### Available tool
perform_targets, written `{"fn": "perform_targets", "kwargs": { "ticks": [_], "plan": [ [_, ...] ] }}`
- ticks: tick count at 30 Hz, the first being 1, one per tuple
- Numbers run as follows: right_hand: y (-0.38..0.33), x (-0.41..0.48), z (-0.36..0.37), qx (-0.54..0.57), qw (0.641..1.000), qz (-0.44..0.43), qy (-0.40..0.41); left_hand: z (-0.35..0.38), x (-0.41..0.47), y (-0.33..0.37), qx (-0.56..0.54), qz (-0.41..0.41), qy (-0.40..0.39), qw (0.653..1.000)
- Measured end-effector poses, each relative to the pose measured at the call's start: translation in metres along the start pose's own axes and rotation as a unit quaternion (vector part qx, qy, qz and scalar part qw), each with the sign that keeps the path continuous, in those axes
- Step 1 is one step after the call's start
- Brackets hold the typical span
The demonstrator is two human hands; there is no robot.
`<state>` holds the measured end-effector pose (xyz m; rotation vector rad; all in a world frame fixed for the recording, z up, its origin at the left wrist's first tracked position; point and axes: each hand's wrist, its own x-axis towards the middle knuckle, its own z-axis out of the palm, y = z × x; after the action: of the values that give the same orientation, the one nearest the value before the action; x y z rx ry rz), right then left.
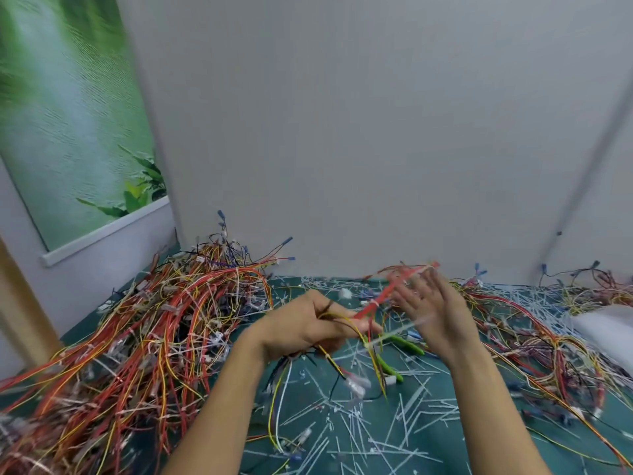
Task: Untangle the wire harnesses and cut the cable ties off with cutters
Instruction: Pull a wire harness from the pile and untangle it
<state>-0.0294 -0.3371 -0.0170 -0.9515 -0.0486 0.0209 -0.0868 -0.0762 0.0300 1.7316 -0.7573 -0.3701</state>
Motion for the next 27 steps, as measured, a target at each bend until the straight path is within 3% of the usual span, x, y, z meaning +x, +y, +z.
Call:
{"fn": "perform_targets", "kwargs": {
  "ticks": [2,4,7,12,16,20,23,27],
  "plan": [
    [-0.007,-0.002,0.005,0.016,0.998,-0.064,0.002,-0.003,0.000,-0.004,0.053,-0.039,0.042,0.997],
    [-0.014,-0.006,0.012,-0.009,0.994,-0.110,0.005,-0.009,0.001,-0.008,0.058,-0.055,0.143,0.986],
    [-0.024,-0.017,0.024,-0.073,0.989,-0.128,-0.013,-0.022,0.002,-0.011,0.001,-0.077,0.285,0.956],
    [-0.030,-0.035,0.050,-0.125,0.980,-0.132,-0.081,-0.036,-0.003,-0.009,-0.118,-0.100,0.409,0.899],
    [-0.027,-0.047,0.063,-0.262,0.938,-0.193,-0.120,-0.038,-0.005,0.001,-0.226,-0.082,0.395,0.887],
    [-0.017,-0.049,0.071,-0.341,0.915,-0.153,-0.153,-0.026,-0.002,0.013,-0.329,-0.025,0.336,0.882],
    [-0.007,-0.046,0.076,-0.391,0.904,-0.130,-0.114,-0.008,0.007,0.018,-0.348,-0.015,0.277,0.895],
    [-0.009,-0.044,0.069,-0.380,0.915,-0.108,-0.076,0.004,0.010,0.020,-0.362,-0.031,0.229,0.903]
  ]
}}
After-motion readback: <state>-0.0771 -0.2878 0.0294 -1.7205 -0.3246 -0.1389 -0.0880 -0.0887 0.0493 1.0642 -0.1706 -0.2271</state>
